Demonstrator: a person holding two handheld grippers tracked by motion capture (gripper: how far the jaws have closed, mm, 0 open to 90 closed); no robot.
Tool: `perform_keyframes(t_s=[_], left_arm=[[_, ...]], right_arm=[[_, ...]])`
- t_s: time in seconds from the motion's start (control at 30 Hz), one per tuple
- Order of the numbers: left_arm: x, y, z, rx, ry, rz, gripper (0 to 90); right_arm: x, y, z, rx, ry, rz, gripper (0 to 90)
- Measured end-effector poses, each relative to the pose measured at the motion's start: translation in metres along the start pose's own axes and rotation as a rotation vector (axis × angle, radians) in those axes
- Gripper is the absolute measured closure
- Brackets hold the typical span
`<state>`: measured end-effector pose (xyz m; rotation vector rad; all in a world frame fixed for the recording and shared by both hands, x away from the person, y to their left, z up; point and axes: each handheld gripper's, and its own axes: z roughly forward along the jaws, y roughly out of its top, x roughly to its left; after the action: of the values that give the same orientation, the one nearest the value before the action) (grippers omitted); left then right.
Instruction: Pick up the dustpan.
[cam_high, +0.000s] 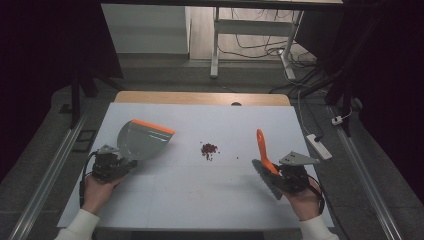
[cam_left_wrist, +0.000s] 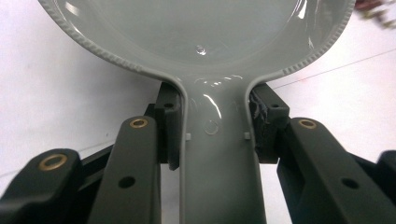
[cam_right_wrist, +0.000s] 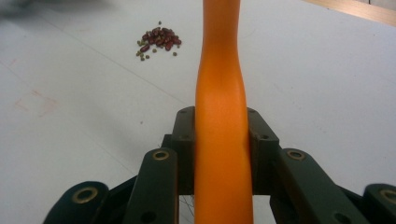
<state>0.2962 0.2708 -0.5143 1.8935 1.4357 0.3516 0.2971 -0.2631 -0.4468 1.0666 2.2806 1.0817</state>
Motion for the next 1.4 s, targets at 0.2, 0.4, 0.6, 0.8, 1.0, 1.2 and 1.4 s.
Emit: perform_keyframes(t_s=[0.2, 0.4, 0.6, 0.8, 1.0, 1.2, 1.4], left_arm=[[0.0, -0.001, -0.013, -0.04, -0.083, 0.068, 61.6], [-0.004, -0.002, -0.012, -0.035, -0.119, 0.125, 61.6], [-0.013, 0.0, -0.009, -0.021, -0.188, 0.217, 61.6], [-0.021, 0.002, -0.013, -0.02, -0.241, 0.29, 61.6], [-0.026, -0.002, -0.016, -0.017, -0.276, 0.349, 61.5], [-0.027, -0.003, -0.016, 0.006, -0.29, 0.381, 61.5], [-0.031, -0.004, -0.018, 0.069, -0.312, 0.426, 61.5]], right_arm=[[-0.001, 0.001, -0.001, -0.013, 0.005, 0.012, 69.7], [-0.001, 0.001, -0.002, -0.024, 0.011, 0.017, 69.7], [0.002, -0.001, -0.009, -0.05, 0.025, 0.022, 69.7], [-0.001, -0.003, -0.008, -0.054, 0.032, 0.033, 69.7], [0.0, -0.003, -0.007, -0.048, 0.029, 0.024, 69.7], [-0.001, -0.004, -0.007, -0.048, 0.029, 0.024, 69.7], [-0.002, -0.005, -0.005, -0.044, 0.035, 0.028, 69.6]])
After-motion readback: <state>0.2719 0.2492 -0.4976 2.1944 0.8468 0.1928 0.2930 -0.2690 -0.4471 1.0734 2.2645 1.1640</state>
